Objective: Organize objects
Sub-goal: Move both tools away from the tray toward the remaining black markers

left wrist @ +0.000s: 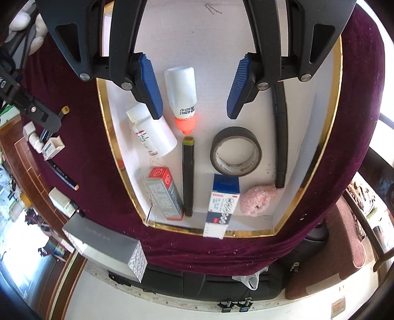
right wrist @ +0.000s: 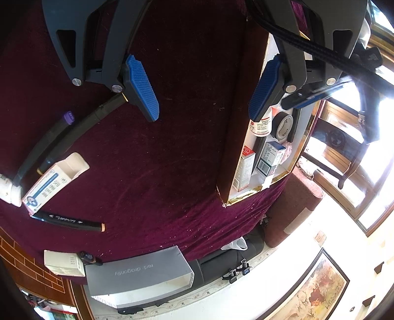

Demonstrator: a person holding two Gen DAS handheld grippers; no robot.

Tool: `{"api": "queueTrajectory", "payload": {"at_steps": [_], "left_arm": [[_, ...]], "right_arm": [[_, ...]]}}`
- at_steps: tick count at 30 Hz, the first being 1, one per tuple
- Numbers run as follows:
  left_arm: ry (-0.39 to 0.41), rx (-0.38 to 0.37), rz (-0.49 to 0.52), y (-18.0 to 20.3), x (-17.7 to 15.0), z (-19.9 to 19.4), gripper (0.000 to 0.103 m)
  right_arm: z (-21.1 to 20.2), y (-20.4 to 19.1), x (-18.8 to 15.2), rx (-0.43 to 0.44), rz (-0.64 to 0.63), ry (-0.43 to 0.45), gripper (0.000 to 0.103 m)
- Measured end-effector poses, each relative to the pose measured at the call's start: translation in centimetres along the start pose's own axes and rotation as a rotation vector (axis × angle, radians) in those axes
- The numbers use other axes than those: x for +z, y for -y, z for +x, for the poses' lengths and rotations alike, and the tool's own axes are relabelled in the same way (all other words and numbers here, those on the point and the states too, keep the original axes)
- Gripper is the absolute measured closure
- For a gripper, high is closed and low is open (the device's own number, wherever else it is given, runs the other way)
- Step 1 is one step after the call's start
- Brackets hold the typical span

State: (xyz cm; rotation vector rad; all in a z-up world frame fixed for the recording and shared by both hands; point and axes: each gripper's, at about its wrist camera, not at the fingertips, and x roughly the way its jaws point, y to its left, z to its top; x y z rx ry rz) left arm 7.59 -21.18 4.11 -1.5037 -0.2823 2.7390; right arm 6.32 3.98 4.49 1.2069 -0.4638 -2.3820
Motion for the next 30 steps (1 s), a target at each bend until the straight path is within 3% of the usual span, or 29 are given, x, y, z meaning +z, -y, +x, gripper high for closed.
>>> {"api": "queueTrajectory", "payload": {"at_steps": [8, 13, 18, 23, 26, 29, 30], "left_arm": [[0.084, -0.079, -0.039, -0.5, -1.6, -4.0, 0.054], [0.175, -0.162, -0.039, -0.2, -2.7, -7.9, 0.054], [0.326, -0.281, 0.007, 1.4, -2.5, -15.2, 0.054], [0.543, -0.266, 0.137, 4.7, -1.1, -23.8, 0.043], [0.565, -0.284, 0.159, 6.3, 0.4, -25.5, 0.036], [0.536, -0.292, 0.192, 8.7, 2.2, -24.7, 0.031], [0.52, -0.294, 0.206, 9.4, 2.5, -24.1, 0.031]], "right_arm": [[-2.8, 0.9, -1.6, -0.045, 0.029, 0.055, 0.027], [-7.0, 2.1, -2.0, -0.142, 0.018, 0.141, 0.028], [-16.1, 0.5, -0.1, -0.321, -0.118, 0.284, 0.027], [-28.0, -2.8, 3.3, -0.438, -0.217, 0.478, 0.02], [-34.2, -5.3, 6.1, -0.565, -0.276, 0.584, 0.013], [-36.7, -7.0, 8.2, -0.686, -0.353, 0.634, 0.0], [-37.1, -7.4, 9.0, -0.73, -0.403, 0.65, 0.0]]}}
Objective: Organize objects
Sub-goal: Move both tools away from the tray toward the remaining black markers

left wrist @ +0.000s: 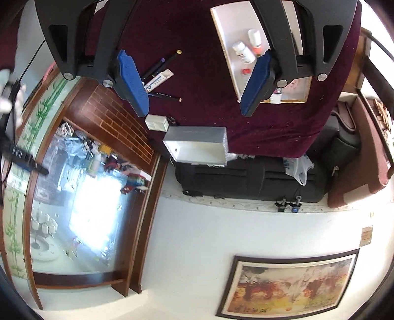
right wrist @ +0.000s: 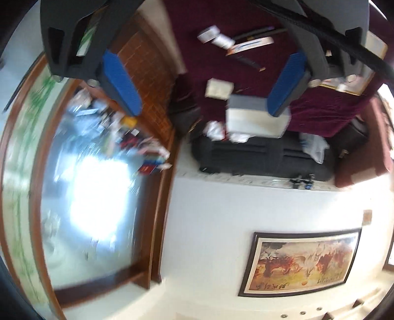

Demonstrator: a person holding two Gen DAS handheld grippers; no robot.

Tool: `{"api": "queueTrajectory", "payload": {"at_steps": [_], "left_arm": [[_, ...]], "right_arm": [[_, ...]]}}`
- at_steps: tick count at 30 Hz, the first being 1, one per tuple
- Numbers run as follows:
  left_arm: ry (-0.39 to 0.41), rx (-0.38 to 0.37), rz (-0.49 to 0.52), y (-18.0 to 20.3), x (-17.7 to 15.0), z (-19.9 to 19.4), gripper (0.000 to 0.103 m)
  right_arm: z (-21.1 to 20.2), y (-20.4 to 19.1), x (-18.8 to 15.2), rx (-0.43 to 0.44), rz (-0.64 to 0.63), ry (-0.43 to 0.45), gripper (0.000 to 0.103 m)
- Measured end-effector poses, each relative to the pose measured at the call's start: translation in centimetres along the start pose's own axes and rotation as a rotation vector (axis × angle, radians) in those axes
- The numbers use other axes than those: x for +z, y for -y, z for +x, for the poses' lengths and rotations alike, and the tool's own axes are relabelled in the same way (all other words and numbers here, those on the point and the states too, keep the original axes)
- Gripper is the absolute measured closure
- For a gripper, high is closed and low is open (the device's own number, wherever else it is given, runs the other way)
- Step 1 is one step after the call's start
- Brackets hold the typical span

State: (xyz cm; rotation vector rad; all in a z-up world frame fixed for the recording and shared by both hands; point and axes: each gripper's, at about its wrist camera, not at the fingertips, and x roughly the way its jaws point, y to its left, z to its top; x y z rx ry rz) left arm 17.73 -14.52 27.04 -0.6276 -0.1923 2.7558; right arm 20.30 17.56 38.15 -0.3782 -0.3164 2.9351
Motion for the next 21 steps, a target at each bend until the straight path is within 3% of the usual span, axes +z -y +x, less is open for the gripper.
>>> {"api": "queueTrajectory", "payload": {"at_steps": [2, 5, 7, 9, 11, 13, 14, 18, 21], "left_arm": [[-0.059, -0.021, 0.026, 1.1, -0.7, 2.5, 0.031], [-0.189, -0.04, 0.039, 2.1, -3.0, 7.9, 0.031], [-0.29, -0.056, 0.049, 2.5, -5.5, 12.0, 0.032], [-0.348, -0.055, 0.089, 3.3, -7.9, 14.8, 0.032], [-0.375, -0.021, 0.168, 4.4, -10.1, 17.1, 0.04], [-0.427, 0.002, 0.22, 5.2, -11.6, 19.7, 0.056], [-0.461, -0.004, 0.229, 5.6, -12.2, 20.8, 0.057], [-0.534, -0.002, 0.259, 6.8, -14.1, 24.0, 0.059], [-0.558, 0.002, 0.307, 7.8, -15.0, 25.6, 0.059]], "right_arm": [[1.0, 0.1, 0.6, 0.017, -0.046, -0.001, 0.0], [5.6, 0.2, -0.8, 0.12, 0.013, -0.16, 0.0], [9.5, 0.0, -4.1, 0.22, 0.121, -0.264, 0.0], [12.8, -0.4, -7.9, 0.264, 0.211, -0.353, 0.0], [15.5, -1.5, -12.3, 0.307, 0.273, -0.428, 0.0], [17.7, -3.1, -16.3, 0.352, 0.312, -0.501, 0.0], [18.6, -4.0, -17.9, 0.379, 0.327, -0.531, 0.0], [20.0, -5.1, -21.8, 0.46, 0.381, -0.588, 0.0], [21.1, -5.0, -22.8, 0.481, 0.412, -0.603, 0.0]]}}
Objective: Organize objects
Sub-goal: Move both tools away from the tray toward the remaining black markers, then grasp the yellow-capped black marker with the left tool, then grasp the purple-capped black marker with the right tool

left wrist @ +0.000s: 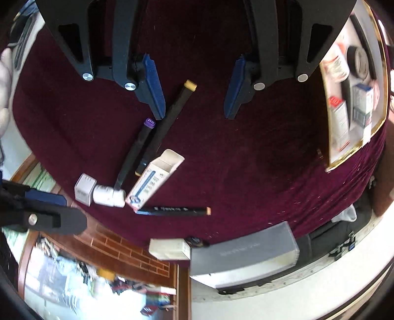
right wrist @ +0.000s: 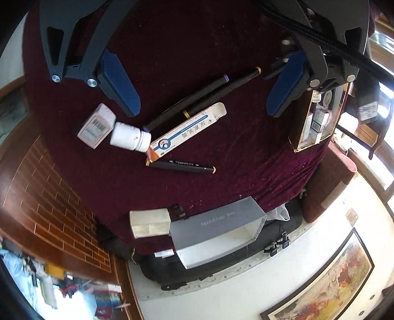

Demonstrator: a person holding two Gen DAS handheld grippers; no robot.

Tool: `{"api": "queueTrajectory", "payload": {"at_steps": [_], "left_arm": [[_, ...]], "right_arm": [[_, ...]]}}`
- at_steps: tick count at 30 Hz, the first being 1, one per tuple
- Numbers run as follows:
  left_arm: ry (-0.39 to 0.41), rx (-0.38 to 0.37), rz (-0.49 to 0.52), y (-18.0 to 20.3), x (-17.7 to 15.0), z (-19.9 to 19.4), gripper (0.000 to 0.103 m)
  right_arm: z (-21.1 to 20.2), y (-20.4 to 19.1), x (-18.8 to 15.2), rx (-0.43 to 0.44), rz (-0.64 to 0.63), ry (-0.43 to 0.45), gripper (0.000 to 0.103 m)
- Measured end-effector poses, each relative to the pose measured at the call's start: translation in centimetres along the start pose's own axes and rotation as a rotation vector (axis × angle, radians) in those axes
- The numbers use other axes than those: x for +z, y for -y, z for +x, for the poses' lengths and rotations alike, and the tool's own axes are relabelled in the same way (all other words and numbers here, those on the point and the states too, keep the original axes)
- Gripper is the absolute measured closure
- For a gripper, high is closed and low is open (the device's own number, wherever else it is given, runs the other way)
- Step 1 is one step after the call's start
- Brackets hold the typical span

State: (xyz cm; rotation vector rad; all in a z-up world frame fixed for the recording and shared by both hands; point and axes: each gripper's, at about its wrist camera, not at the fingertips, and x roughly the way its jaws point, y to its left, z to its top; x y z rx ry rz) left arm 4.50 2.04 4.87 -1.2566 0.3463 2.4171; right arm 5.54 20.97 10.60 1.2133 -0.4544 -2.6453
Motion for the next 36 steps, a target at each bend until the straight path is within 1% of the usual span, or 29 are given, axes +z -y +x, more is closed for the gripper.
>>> {"api": "queueTrajectory", "payload": {"at_steps": [3, 7, 9, 11, 12, 13, 14, 15, 16, 19, 21, 23, 24, 25, 26, 28, 31, 32, 33, 34, 35, 36], "left_arm": [[-0.033, 0.001, 0.004, 0.6, 0.4, 1.8, 0.06], [-0.055, 0.01, -0.001, 1.0, 1.0, 4.0, 0.06], [-0.062, 0.021, -0.002, 1.4, 1.2, 4.9, 0.059], [-0.047, 0.018, -0.012, 1.6, 1.2, 5.1, 0.06], [-0.047, 0.012, -0.019, 1.5, 1.3, 5.1, 0.062], [-0.05, -0.012, -0.032, 1.4, 1.2, 5.0, 0.072], [-0.049, -0.026, -0.034, 1.2, 1.2, 4.9, 0.079], [-0.053, -0.04, -0.036, 1.1, 1.1, 4.7, 0.091], [-0.063, -0.065, -0.051, 0.8, 0.9, 4.4, 0.091], [-0.076, -0.111, -0.101, -0.4, 0.3, 3.5, 0.091], [-0.043, -0.135, -0.1, -0.9, 0.1, 2.0, 0.091], [-0.012, -0.134, -0.109, -1.3, 0.5, 1.2, 0.088], [-0.008, -0.123, -0.121, -1.5, 0.8, 1.1, 0.08], [-0.013, -0.104, -0.134, -1.8, 1.2, 1.4, 0.069], [-0.02, -0.086, -0.143, -1.9, 1.5, 1.8, 0.065], [-0.045, -0.085, -0.147, -1.5, 2.0, 3.1, 0.065], [-0.08, -0.071, -0.112, -0.1, 2.4, 4.8, 0.065], [-0.086, -0.054, -0.089, 0.5, 2.5, 5.4, 0.065], [-0.08, -0.009, -0.06, 1.2, 2.5, 6.1, 0.065], [-0.054, 0.018, -0.042, 1.7, 2.5, 6.0, 0.065], [-0.043, 0.027, -0.036, 2.0, 2.5, 6.1, 0.065], [-0.047, 0.014, -0.047, 2.0, 2.5, 6.1, 0.073]], "right_arm": [[0.5, 1.1, 0.1, 0.02, 0.029, -0.014, 0.0], [0.7, 2.9, 0.0, 0.026, 0.073, -0.014, 0.0], [1.1, 3.5, 0.1, 0.028, 0.096, -0.018, 0.0], [1.6, 4.1, 0.0, 0.033, 0.12, -0.029, 0.0], [1.8, 4.3, -0.1, 0.037, 0.129, -0.033, 0.0], [1.9, 4.5, -0.2, 0.044, 0.137, -0.037, 0.0], [2.1, 4.6, -0.3, 0.048, 0.141, -0.042, 0.0], [2.3, 4.7, -0.5, 0.055, 0.146, -0.047, 0.0], [2.5, 4.8, -0.6, 0.059, 0.15, -0.05, 0.0], [3.1, 5.0, -1.0, 0.084, 0.162, -0.068, 0.0], [3.2, 5.2, -1.2, 0.102, 0.168, -0.071, 0.0], [3.3, 5.5, -1.3, 0.122, 0.179, -0.072, 0.0], [3.5, 5.7, -1.3, 0.137, 0.187, -0.076, 0.0], [3.6, 5.8, -1.4, 0.147, 0.193, -0.078, 0.0], [3.7, 5.9, -1.5, 0.156, 0.197, -0.082, 0.0], [4.1, 6.1, -1.8, 0.172, 0.205, -0.1, 0.0], [4.3, 6.4, -2.2, 0.184, 0.21, -0.117, 0.0], [4.3, 6.6, -2.3, 0.186, 0.21, -0.117, 0.0], [4.1, 6.7, -2.5, 0.186, 0.211, -0.115, 0.0], [4.1, 6.8, -2.6, 0.184, 0.211, -0.114, 0.0], [4.0, 6.9, -2.7, 0.182, 0.212, -0.114, 0.0], [3.8, 7.1, -2.9, 0.18, 0.214, -0.114, 0.0]]}}
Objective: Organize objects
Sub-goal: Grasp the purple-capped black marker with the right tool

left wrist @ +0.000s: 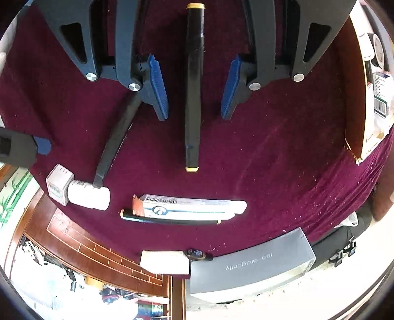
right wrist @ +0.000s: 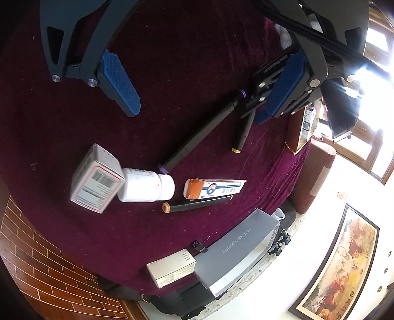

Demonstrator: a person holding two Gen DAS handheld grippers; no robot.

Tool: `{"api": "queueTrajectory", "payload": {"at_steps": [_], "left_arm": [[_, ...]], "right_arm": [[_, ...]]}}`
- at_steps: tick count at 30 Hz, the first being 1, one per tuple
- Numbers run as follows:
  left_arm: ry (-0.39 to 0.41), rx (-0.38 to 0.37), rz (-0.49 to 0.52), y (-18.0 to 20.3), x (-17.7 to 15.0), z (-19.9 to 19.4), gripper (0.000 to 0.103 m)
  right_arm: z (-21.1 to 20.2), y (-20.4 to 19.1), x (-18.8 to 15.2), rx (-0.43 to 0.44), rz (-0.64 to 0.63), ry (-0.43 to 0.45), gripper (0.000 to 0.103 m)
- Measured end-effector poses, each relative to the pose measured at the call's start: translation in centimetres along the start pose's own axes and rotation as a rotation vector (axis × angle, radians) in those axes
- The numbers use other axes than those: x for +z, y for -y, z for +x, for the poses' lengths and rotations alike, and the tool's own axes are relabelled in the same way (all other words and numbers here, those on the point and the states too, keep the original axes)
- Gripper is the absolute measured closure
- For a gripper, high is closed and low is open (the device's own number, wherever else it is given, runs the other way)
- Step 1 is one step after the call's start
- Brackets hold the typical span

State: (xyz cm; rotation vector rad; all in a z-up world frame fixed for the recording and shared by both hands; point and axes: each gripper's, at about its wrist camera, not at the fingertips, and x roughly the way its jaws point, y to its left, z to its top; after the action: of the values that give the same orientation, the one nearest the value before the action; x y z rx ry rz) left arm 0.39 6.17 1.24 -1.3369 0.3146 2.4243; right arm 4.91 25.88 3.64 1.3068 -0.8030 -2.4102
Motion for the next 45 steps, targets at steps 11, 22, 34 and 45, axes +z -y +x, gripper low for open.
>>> {"api": "queueTrajectory", "payload": {"at_steps": [11, 22, 34, 45], "left_arm": [[0.005, -0.134, -0.164, -4.9, -3.3, -4.3, 0.092], [0.031, -0.208, -0.159, -5.7, -7.4, -7.5, 0.092], [0.071, -0.324, -0.171, -7.5, -8.6, -8.2, 0.092], [0.146, -0.327, -0.218, -10.7, -11.1, -11.3, 0.092]], "right_arm": [[-0.4, -2.7, 2.1, -0.06, -0.092, 0.004, 0.0], [9.4, -7.5, 10.3, -0.181, -0.215, -0.083, 0.0], [5.2, -7.2, 3.3, -0.424, -0.18, -0.132, 0.004], [10.7, -8.0, 2.3, -0.574, -0.175, -0.151, 0.053]]}}
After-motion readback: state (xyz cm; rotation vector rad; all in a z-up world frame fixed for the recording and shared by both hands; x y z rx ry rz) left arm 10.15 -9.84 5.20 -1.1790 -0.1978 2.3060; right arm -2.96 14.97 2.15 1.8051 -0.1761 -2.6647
